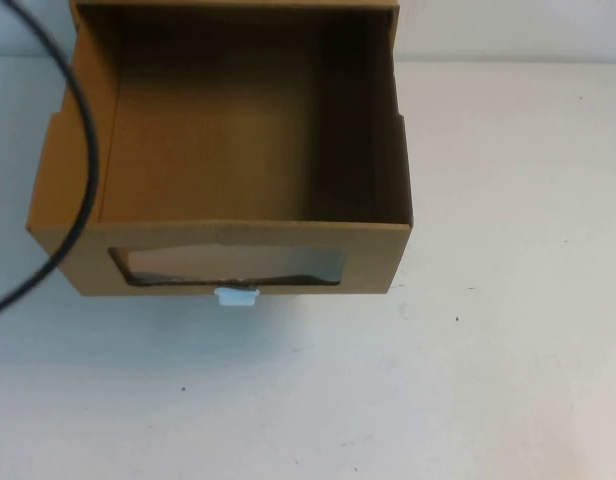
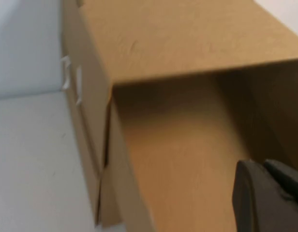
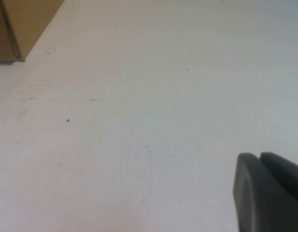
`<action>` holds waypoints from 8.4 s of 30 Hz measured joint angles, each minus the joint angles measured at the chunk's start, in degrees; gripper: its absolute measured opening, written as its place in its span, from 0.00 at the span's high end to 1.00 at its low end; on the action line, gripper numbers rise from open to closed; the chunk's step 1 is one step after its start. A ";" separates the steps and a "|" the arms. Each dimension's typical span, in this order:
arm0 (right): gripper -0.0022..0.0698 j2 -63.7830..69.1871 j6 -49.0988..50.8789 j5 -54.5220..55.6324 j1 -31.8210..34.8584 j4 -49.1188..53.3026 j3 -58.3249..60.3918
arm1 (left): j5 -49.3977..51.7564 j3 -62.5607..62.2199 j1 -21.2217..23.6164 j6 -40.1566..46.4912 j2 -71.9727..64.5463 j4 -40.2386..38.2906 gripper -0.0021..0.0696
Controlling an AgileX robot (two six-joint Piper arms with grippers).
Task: Close the shoe box
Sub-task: Press the shoe box with left arm, then close the shoe box with your right arm
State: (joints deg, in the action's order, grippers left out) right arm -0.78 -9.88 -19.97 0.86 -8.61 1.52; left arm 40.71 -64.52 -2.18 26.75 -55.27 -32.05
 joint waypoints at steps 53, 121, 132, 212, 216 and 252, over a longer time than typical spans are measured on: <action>0.99 0.00 -1.25 11.72 0.00 -42.54 0.00 | 14.77 -46.63 0.00 16.00 -51.71 -11.44 0.98; 0.99 99.24 17.53 -19.47 -54.49 13.35 -92.64 | 13.54 -46.63 0.00 16.00 -51.71 -10.57 0.98; 0.99 100.35 17.66 -20.34 -51.54 14.20 -97.83 | 13.50 -46.63 0.00 16.00 -51.71 -10.57 0.98; 0.99 117.50 3.85 -11.00 -36.02 -7.71 -120.72 | 13.84 -46.67 0.00 16.00 -51.71 -10.57 0.98; 0.99 117.72 3.85 -10.38 -36.02 -7.71 -120.72 | 13.84 -46.67 0.00 16.00 -51.71 -10.57 0.98; 0.99 104.78 1.51 -40.07 -35.44 -5.55 -124.50 | 20.68 -48.27 0.00 12.53 -34.09 -3.25 0.98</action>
State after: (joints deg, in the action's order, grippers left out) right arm 104.00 -8.37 -60.04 -34.58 -14.16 -122.98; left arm 61.39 -112.78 -2.18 39.28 -89.36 -35.30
